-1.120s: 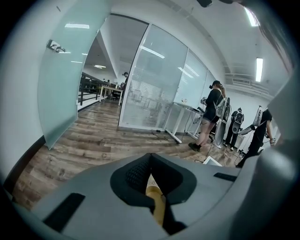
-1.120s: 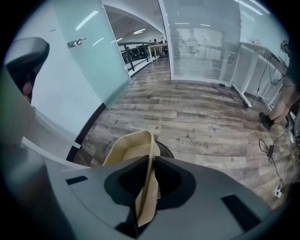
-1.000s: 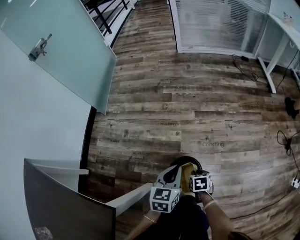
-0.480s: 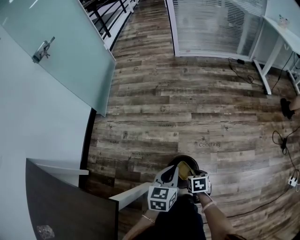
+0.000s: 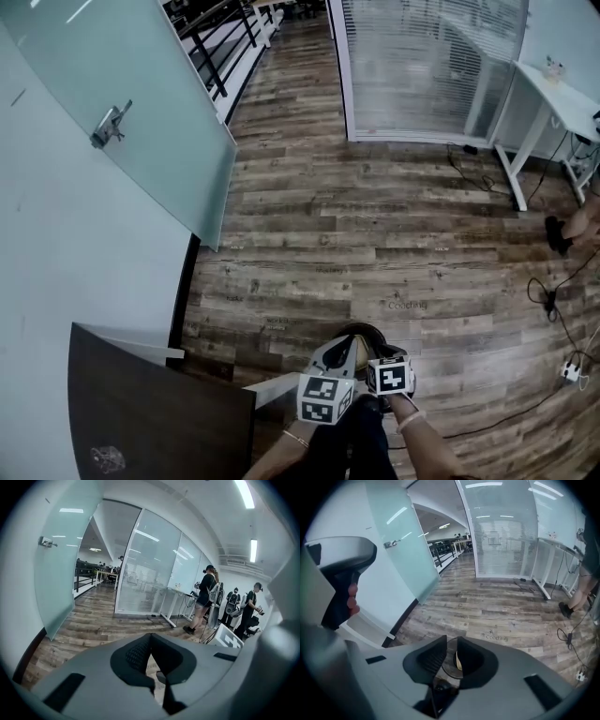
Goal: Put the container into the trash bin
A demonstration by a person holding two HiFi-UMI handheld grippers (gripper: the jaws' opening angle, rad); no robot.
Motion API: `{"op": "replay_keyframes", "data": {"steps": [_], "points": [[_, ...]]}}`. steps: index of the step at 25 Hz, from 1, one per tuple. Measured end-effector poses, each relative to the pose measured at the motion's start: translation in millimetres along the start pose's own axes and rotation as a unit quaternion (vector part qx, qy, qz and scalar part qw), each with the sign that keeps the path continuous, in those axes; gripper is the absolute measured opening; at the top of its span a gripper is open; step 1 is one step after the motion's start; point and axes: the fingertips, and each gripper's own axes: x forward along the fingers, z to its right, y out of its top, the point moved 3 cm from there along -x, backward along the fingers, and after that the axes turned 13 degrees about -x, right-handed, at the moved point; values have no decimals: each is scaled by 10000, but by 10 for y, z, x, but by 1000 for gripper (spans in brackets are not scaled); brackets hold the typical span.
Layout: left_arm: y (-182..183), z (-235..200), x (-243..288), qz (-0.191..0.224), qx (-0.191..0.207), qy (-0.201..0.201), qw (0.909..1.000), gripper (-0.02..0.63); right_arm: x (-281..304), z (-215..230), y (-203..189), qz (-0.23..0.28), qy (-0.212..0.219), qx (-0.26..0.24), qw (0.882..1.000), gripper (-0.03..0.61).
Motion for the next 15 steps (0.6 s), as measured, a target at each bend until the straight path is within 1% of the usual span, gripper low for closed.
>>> {"op": "replay_keyframes", "data": {"steps": [3,6,11,15], "points": [[263,158,-196,45,56,-6,10000,15,-360,-81,216,162,-5,92,9998,67],[476,270,-392,89,114,-25,9999,15,-678,-191,406,315,-41,27,9995,64],[718,420,-657,171,169,-60,9997,15,-1126,-329,597,582,-182,126,9981,48],[917,465,-833,215,195,-89,9995,15,-1395,-435,778,772,-289,102,9965,40]]}}
